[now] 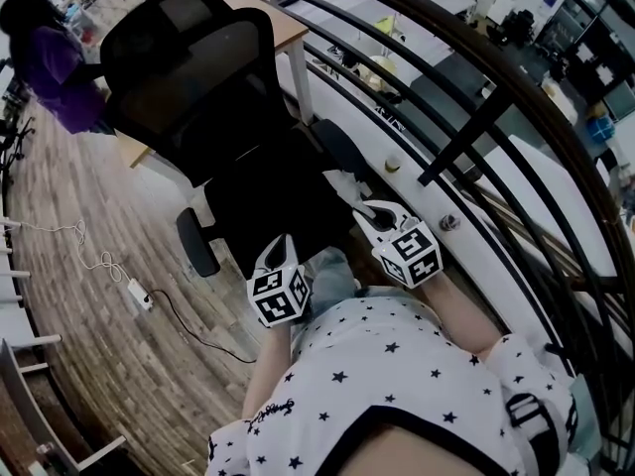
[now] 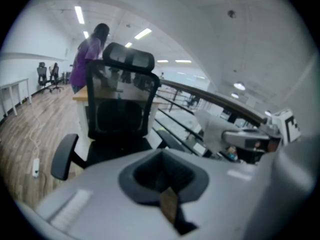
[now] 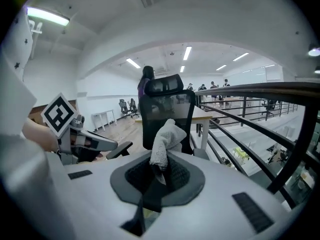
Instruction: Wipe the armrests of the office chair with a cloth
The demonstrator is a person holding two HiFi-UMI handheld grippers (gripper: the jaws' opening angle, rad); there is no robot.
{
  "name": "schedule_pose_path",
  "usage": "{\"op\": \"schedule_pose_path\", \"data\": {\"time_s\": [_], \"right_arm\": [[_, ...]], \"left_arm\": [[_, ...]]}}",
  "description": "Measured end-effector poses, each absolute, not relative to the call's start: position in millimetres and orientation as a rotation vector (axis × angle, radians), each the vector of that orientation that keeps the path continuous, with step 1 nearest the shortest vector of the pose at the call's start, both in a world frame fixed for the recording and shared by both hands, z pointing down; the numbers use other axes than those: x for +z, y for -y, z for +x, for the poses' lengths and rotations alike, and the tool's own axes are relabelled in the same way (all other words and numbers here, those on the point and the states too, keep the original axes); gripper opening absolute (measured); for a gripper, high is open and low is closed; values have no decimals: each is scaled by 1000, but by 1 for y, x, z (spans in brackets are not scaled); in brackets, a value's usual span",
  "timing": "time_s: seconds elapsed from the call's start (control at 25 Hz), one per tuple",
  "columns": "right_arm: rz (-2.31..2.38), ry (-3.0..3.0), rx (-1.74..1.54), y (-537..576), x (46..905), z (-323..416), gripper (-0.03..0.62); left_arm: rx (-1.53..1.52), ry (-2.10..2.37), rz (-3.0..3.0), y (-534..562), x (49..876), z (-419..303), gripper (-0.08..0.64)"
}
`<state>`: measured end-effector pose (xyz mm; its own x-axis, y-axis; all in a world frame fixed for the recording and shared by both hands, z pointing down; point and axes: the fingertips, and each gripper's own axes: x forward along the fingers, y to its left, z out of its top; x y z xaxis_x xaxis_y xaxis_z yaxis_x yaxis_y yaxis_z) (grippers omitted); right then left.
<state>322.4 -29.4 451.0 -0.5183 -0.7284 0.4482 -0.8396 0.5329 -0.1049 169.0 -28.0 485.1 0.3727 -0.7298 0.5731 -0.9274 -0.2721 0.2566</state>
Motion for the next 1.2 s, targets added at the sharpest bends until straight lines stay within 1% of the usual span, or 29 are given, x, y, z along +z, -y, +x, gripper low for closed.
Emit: {"op": "schedule_pose_path", "data": {"time_s": [0.68, 1.2], "right_arm": [[1265, 2527, 465, 3, 436, 315, 31], [1253, 2536, 425, -2, 435, 302, 31]], "left_arm": [[468, 1418, 2103, 14, 477, 180, 2], [457, 1414, 2109, 13, 476, 172, 2]]}}
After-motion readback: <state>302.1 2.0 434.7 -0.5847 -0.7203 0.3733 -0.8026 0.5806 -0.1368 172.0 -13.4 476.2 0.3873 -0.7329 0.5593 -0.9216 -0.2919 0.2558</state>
